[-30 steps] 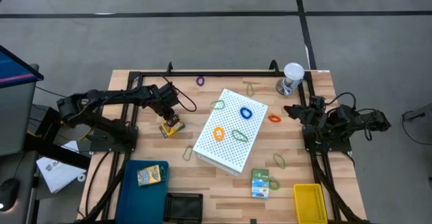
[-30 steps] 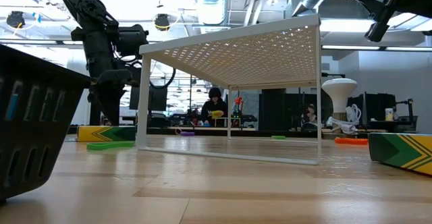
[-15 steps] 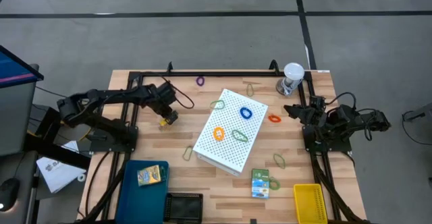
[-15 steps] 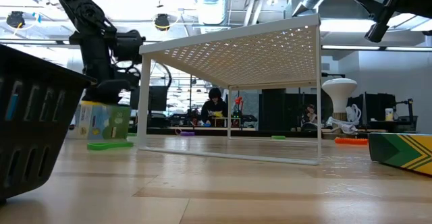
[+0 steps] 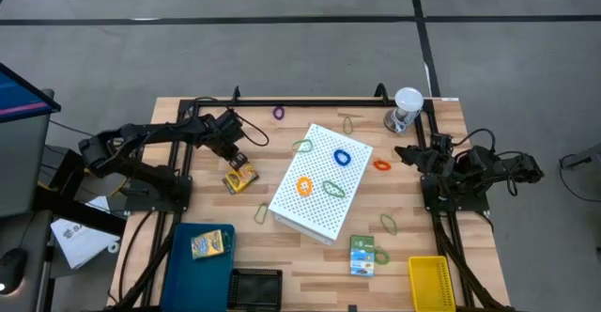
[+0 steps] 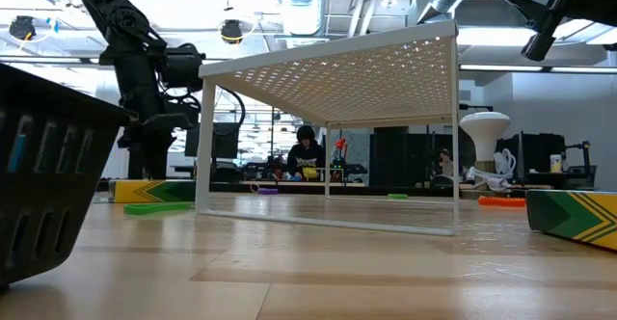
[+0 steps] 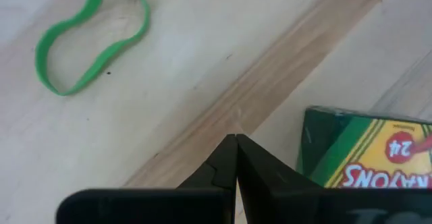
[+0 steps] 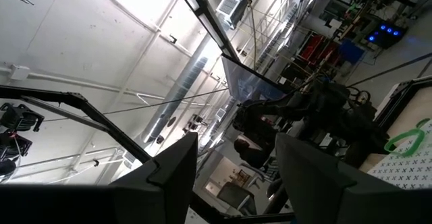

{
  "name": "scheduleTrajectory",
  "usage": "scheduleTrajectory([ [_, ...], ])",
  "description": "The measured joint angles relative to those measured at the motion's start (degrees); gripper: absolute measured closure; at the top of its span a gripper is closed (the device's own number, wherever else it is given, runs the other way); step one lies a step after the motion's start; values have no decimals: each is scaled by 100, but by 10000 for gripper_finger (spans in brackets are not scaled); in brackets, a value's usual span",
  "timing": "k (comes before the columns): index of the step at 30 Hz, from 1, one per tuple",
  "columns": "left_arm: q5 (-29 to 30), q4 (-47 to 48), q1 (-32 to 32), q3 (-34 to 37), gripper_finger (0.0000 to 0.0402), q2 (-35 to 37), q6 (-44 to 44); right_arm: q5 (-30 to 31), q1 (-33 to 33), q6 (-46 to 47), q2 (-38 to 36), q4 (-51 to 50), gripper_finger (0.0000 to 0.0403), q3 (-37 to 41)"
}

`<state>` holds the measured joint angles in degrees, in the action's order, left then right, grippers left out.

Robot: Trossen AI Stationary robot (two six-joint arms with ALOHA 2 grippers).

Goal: Pick & Place Office Desk Supplies
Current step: Put the yellow crayon box into the blue bin

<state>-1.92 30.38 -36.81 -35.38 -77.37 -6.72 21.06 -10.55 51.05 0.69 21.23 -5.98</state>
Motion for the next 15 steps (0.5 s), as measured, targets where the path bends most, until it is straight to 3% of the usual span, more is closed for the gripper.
scheduleTrajectory([
  [6,-826,378,13,-2,401,95,16,-1,0,46,0,-2,207,0],
  [13,-948,536,-3,-78,401,217,-444,-2,0,66,0,-26,207,0],
  [15,-1287,592,-39,-96,401,219,-687,0,0,63,2,-32,207,0],
])
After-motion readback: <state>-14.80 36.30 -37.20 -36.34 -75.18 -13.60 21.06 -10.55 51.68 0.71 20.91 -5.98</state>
